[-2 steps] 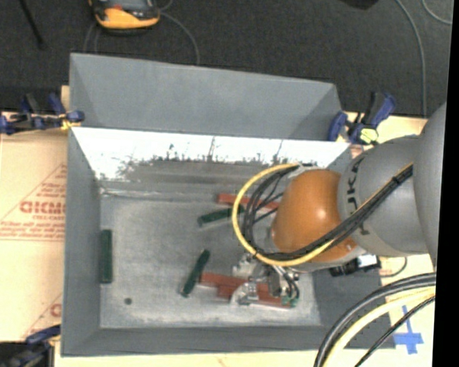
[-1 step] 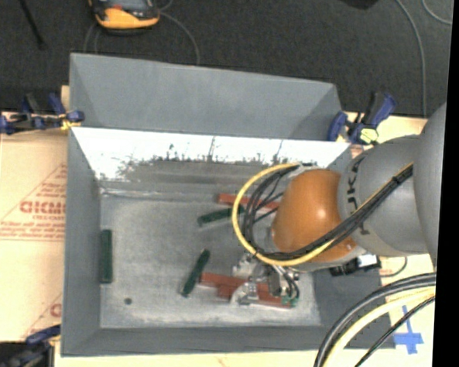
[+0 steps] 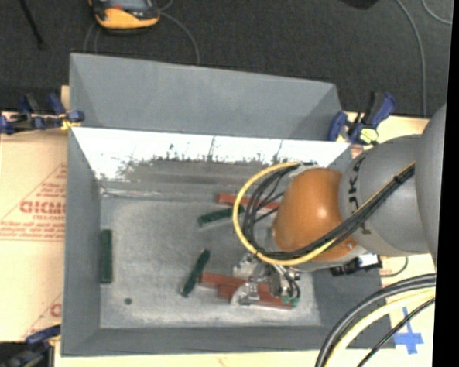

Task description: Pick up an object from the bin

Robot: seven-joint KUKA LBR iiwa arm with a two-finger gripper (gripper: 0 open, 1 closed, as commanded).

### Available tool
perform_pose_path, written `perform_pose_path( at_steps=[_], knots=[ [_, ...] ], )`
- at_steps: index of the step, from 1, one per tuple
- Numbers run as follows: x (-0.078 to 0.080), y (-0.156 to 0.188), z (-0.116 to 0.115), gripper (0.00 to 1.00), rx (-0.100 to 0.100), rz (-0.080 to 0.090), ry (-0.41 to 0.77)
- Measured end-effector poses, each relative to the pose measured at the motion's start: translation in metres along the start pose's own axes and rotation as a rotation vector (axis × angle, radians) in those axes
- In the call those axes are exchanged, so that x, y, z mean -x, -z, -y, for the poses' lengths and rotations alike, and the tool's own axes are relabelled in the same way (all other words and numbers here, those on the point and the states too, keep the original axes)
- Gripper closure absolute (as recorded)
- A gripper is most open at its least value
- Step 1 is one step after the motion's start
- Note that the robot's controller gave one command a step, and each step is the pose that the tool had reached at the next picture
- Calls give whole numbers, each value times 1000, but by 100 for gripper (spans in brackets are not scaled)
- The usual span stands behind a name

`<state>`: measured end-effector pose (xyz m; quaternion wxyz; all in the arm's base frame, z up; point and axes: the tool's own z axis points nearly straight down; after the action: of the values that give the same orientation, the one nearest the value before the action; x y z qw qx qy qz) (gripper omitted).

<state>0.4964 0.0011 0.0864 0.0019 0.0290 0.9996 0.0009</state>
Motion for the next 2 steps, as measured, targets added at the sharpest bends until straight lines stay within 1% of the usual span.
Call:
perform_pose_path(
  at_steps=[2],
  knots=[
    [-1, 19, 0, 100, 0, -8, 1]
  ],
)
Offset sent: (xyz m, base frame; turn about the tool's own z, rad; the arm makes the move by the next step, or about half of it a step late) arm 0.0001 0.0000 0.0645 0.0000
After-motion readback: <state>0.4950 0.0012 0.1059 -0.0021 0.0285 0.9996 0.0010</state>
